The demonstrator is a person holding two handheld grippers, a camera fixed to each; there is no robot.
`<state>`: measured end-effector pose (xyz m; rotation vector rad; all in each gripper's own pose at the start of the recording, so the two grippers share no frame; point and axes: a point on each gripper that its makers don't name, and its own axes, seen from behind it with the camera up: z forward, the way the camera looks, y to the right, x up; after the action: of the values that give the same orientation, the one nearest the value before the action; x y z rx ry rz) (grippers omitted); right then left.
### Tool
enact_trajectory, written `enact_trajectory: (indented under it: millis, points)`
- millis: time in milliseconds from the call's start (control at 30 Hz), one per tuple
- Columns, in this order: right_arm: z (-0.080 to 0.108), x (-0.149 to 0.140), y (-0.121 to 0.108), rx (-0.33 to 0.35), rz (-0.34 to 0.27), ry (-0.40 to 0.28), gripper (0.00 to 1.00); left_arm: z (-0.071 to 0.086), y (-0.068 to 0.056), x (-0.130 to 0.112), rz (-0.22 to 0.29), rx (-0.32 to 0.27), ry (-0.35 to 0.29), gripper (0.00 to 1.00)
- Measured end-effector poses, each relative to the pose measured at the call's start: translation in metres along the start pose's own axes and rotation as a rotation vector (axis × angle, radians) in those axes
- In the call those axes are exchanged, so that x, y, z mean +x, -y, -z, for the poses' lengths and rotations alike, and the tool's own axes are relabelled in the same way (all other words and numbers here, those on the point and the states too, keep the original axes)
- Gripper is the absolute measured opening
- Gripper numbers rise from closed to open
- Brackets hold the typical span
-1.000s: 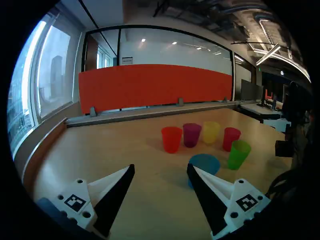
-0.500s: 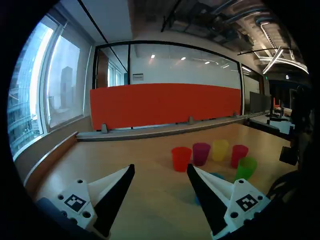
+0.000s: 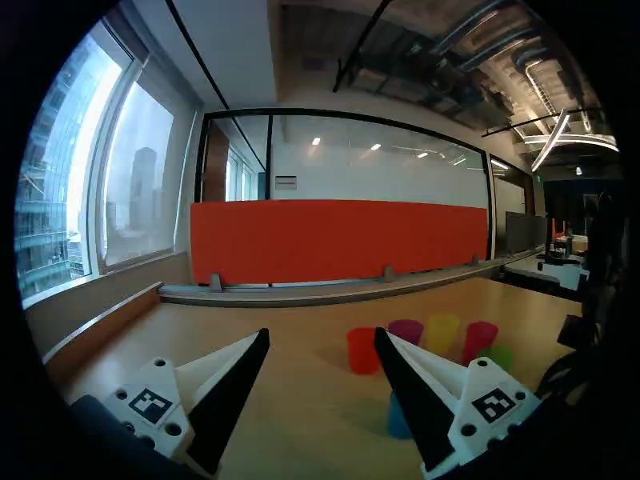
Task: Pour water
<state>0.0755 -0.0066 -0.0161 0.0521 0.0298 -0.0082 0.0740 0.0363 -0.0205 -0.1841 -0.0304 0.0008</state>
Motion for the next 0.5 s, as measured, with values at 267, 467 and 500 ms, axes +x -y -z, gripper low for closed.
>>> enact_trajectory:
  millis: [267,467,500]
  points:
    - [0.0011,0.0031,-0.0021,-0.044,0.020,-0.031,1.00,-0.0037,-0.0034,0.0054,0.014,0.017,-0.037,0.97]
    - [0.0038,-0.0021,-0.0021,-0.056,0.022,-0.019,1.00,-0.0060,-0.0014,0.0063,-0.001,0.045,-0.064,0.97]
    - [0.0041,-0.0030,-0.0020,-0.057,0.024,-0.017,1.00,-0.0062,-0.0005,0.0065,-0.004,0.051,-0.068,0.97]
